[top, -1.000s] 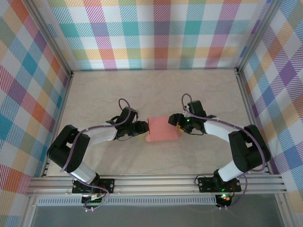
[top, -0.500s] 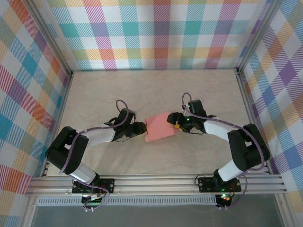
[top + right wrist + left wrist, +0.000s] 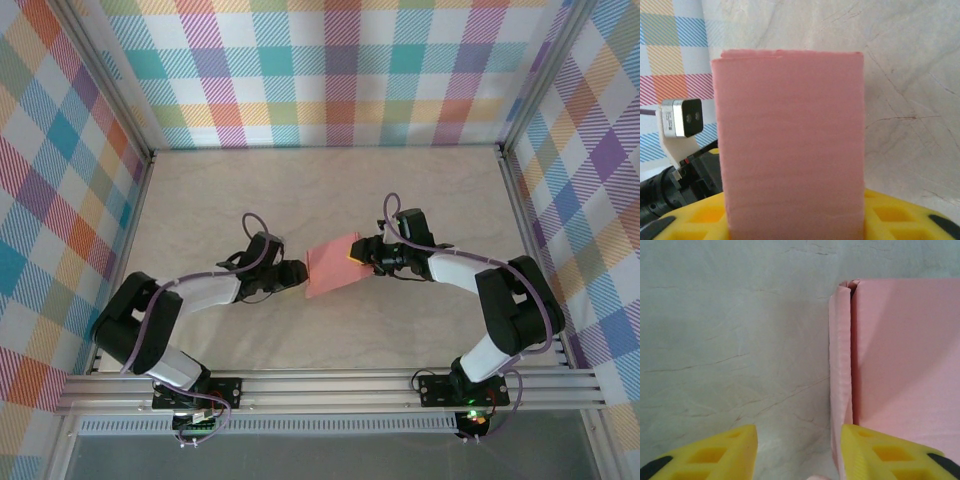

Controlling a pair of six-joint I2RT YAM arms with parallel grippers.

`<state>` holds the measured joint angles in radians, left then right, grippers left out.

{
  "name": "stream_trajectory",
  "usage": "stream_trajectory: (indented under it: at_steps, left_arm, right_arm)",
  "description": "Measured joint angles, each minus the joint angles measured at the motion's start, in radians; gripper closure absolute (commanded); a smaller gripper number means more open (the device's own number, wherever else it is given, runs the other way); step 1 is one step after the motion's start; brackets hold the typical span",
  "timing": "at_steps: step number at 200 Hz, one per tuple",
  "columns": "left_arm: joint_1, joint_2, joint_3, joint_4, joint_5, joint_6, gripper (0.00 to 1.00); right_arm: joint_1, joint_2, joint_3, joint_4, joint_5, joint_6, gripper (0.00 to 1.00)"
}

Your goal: Fold the paper box

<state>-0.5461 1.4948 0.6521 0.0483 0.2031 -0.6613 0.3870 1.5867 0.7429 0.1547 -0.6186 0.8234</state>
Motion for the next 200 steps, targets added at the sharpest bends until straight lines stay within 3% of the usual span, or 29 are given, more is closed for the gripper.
stream_trajectory:
  at_steps: [29, 63, 89, 123, 152, 200]
  left_arm:
    - [-0.002, -0.139, -0.031, -0.035, -0.087, 0.053, 0.27]
    - [-0.016, -0.352, -0.065, -0.034, -0.200, 0.190, 0.00]
    - [-0.021, -0.458, -0.093, -0.019, -0.261, 0.308, 0.00]
    - [-0.022, -0.481, -0.128, 0.061, -0.397, 0.465, 0.00]
    - [-0.036, -0.474, -0.114, 0.116, -0.430, 0.647, 0.00]
    - [-0.158, -0.390, -0.084, 0.286, -0.522, 1.032, 0.00]
  right_arm:
    - [-0.002, -0.006, 0.000, 0.002, 0.000, 0.008, 0.61]
    - [-0.004, -0.008, 0.000, 0.002, -0.001, 0.027, 0.57]
    - [-0.020, -0.017, 0.000, 0.002, -0.006, 0.040, 0.56]
    - [-0.055, -0.034, 0.033, -0.042, -0.031, 0.053, 0.56]
    - [-0.111, -0.063, 0.086, -0.076, -0.071, 0.060, 0.56]
    - [-0.203, -0.107, 0.185, -0.170, -0.129, 0.051, 0.56]
